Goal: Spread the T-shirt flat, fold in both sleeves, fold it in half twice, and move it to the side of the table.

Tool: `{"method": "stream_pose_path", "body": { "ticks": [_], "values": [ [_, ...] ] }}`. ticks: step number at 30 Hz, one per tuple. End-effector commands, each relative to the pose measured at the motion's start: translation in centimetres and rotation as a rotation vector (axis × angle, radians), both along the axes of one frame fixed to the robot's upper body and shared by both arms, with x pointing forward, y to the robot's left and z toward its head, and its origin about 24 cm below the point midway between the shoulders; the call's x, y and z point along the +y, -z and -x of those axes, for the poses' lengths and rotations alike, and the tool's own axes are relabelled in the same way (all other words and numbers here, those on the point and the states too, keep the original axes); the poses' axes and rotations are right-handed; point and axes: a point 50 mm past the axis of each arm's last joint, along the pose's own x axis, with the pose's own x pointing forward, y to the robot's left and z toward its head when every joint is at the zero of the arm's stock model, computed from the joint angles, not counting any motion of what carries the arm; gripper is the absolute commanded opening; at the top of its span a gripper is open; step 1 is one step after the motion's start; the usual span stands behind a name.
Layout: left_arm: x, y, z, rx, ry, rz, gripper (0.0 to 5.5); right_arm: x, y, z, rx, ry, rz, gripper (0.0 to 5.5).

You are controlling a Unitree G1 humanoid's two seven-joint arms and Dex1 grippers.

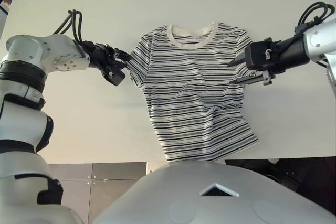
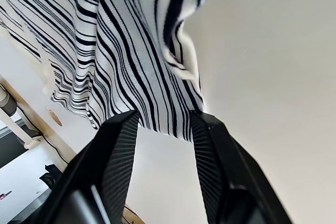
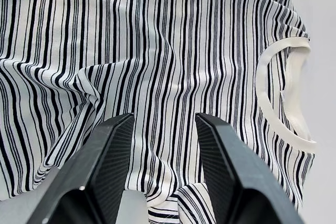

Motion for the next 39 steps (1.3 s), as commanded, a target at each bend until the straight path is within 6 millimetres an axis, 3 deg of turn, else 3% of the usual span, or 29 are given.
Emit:
{"method": "stream_pose_path", "body": {
  "ticks": [1, 7, 11, 15, 24, 39],
  "values": [
    [1.7, 0.6, 1.4, 0.087, -0.003, -0.087, 1.86, -0.1, -0.3, -0.2, -0.019, 0.013, -0.003, 2.16],
    [1.8, -3.5, 0.0, -0.027, -0.06, 0.071, 1.86, -0.4, 0.2, -0.2, -0.014, 0.037, 0.007, 2.16],
    [2.6, -4.0, 0.0, -0.043, -0.1, 0.062, 1.86, -0.5, 0.3, -0.2, -0.012, 0.04, 0.012, 2.16],
    [3.3, -3.4, 0.2, -0.03, -0.121, 0.024, 1.86, -0.5, 0.4, -0.1, -0.008, 0.04, 0.014, 2.16],
    [4.6, 0.0, 1.6, 0.061, -0.124, -0.116, 1.86, -0.3, 0.5, -0.1, -0.001, 0.028, 0.009, 2.16],
    [2.2, 2.5, 2.1, 0.08, -0.077, 0.025, 1.86, -0.2, 0.7, -0.1, 0.006, 0.026, 0.008, 2.16]
  ]
}}
